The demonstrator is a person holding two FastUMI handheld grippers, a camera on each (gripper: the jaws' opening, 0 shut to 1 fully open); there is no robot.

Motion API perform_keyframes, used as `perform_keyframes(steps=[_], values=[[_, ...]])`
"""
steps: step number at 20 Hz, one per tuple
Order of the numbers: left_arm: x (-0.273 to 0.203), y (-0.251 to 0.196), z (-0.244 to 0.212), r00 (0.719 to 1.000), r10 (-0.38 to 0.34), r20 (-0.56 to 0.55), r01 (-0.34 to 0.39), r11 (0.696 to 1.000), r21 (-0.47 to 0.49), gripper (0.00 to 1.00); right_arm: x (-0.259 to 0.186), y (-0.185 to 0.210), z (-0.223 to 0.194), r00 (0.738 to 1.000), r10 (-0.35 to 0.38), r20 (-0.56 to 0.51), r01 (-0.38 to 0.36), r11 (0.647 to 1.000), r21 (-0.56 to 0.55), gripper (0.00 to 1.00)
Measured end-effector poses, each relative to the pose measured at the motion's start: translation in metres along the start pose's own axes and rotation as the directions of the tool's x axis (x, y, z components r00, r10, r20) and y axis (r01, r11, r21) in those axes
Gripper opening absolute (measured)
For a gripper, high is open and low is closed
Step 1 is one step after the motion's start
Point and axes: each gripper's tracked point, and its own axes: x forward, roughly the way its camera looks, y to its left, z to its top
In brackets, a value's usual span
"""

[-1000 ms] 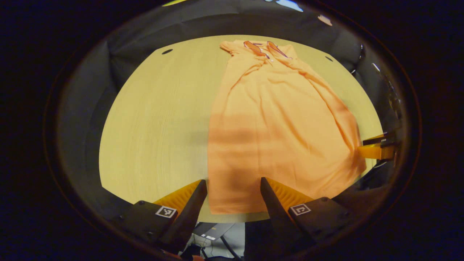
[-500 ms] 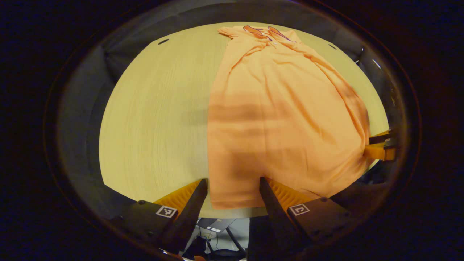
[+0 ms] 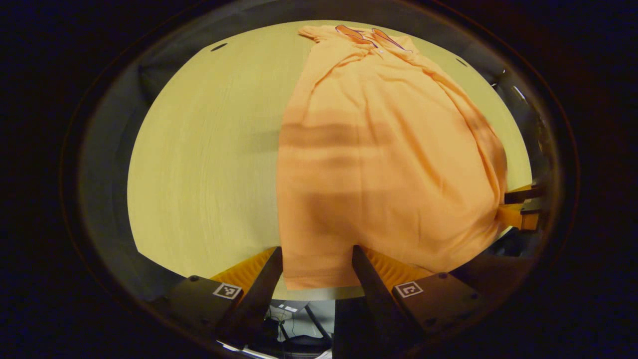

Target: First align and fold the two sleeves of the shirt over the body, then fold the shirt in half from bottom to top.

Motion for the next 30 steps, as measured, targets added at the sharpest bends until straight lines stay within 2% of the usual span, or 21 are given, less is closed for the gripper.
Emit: perform_keyframes(steps=[2,5,6,7,9,10,11,12,13,18,22,25,30], values=[[0.000,0.000,0.002,1.000,-0.004,-0.018,0.004,1.000,0.008,0.95,0.002,0.000,-0.001,1.000,0.006,-0.010,-0.006,1.000,0.007,0.69],[0.000,-0.007,0.002,0.999,-0.018,-0.029,0.019,0.999,0.038,0.89,0.000,0.000,-0.001,1.000,0.006,-0.007,-0.006,1.000,-0.002,0.61],[-0.001,-0.012,0.003,0.999,-0.024,-0.030,0.026,0.998,0.056,0.79,0.001,0.000,0.002,1.000,0.004,-0.002,-0.004,1.000,0.007,0.56],[-0.001,-0.015,0.001,0.999,-0.031,-0.028,0.033,0.996,0.082,0.70,0.001,-0.001,0.004,1.000,-0.006,0.012,0.005,1.000,0.016,0.41],[-0.002,-0.021,0.006,0.999,-0.043,-0.006,0.043,0.994,0.096,0.43,0.001,-0.002,0.005,1.000,-0.009,0.016,0.009,1.000,0.023,0.07],[-0.003,-0.021,0.007,0.999,-0.043,-0.012,0.044,0.995,0.093,0.15,0.001,-0.003,0.004,1.000,-0.006,0.017,0.006,1.000,0.022,0.07],[-0.002,-0.020,0.009,0.999,-0.047,0.002,0.047,0.996,0.082,0.14,0.001,-0.003,0.007,1.000,-0.007,0.022,0.006,1.000,0.029,0.07],[0.003,-0.020,0.010,0.999,-0.053,0.003,0.052,0.996,0.069,0.07,-0.008,-0.002,0.007,0.999,-0.001,0.036,0.000,0.999,0.035,0.07],[0.001,-0.020,0.013,0.998,-0.057,0.011,0.056,0.997,0.061,0.07,0.000,-0.003,0.006,0.999,0.007,0.045,-0.009,0.999,0.044,0.00],[-0.005,-0.017,0.021,0.996,-0.048,0.070,0.044,0.997,0.063,0.06,-0.002,-0.003,0.006,0.997,0.030,0.066,-0.036,0.995,0.088,0.00],[-0.020,-0.016,0.033,0.992,-0.063,0.107,0.061,0.998,0.019,0.06,-0.014,-0.003,0.012,0.995,0.036,0.092,-0.043,0.996,0.084,0.00],[-0.032,-0.015,0.049,0.987,-0.071,0.145,0.074,0.997,-0.013,0.06,-0.027,-0.004,0.025,0.991,0.043,0.124,-0.054,0.995,0.086,0.00],[-0.050,-0.012,0.093,0.972,-0.071,0.223,0.077,0.997,-0.017,0.06,-0.048,-0.013,0.060,0.981,0.045,0.188,-0.065,0.993,0.102,0.00]])
